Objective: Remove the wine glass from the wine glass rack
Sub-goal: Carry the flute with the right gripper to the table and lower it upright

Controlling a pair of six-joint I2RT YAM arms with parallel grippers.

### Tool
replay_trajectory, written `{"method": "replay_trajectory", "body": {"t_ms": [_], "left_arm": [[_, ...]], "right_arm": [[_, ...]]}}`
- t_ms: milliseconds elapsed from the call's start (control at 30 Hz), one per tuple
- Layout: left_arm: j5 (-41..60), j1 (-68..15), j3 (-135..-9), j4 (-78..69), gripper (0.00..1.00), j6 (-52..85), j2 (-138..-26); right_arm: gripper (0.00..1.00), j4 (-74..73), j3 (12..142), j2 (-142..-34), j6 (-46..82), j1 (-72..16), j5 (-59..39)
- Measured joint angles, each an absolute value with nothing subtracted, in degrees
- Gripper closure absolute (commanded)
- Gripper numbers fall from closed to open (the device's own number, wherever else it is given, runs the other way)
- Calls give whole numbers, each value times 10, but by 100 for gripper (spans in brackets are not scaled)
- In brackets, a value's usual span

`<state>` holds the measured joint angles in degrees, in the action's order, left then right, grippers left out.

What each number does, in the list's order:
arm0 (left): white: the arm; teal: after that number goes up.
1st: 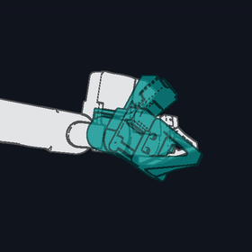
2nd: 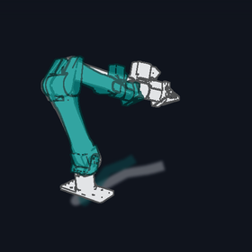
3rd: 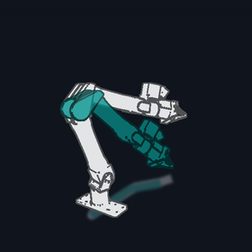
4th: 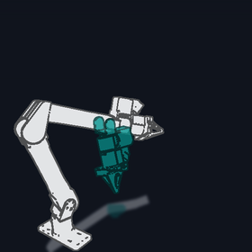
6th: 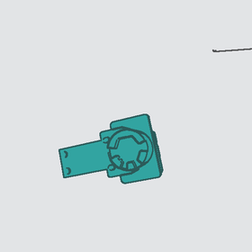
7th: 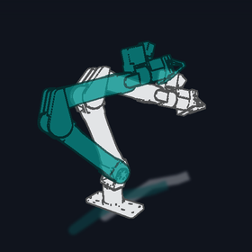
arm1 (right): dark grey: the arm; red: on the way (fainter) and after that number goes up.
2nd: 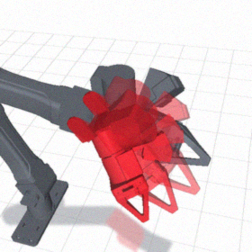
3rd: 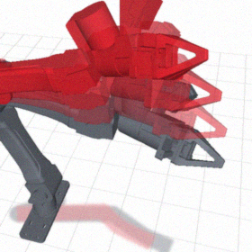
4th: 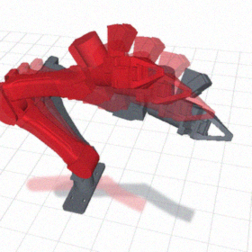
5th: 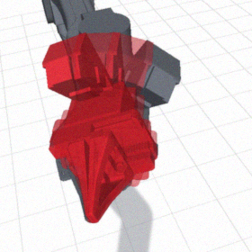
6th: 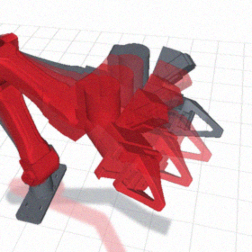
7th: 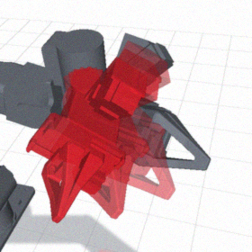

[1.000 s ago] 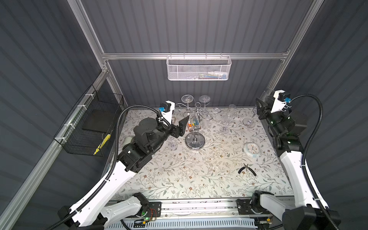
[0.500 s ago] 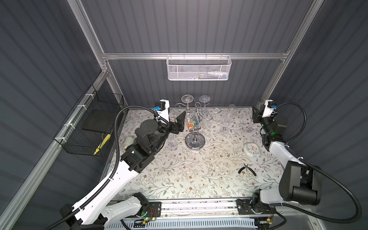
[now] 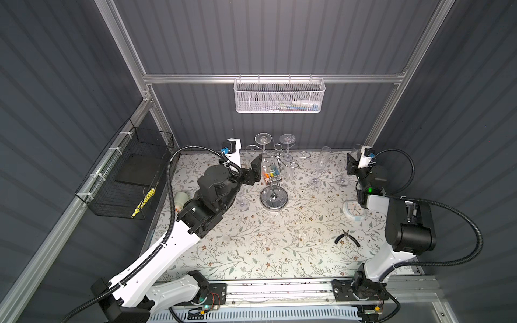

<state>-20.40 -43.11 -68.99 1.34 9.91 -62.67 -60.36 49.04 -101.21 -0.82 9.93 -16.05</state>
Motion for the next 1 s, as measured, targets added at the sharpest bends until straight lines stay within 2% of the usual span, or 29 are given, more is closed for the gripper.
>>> {"method": "replay_trajectory", "body": {"t_ms": [667, 1000], "left_arm": [[-210, -431, -689, 6, 17, 102, -631], [-211, -431, -689, 3, 16, 103, -637]], "right_arm": [[63, -672, 494, -1083, -46, 79, -131], [60, -677, 495, -1086, -46, 75, -130]]}}
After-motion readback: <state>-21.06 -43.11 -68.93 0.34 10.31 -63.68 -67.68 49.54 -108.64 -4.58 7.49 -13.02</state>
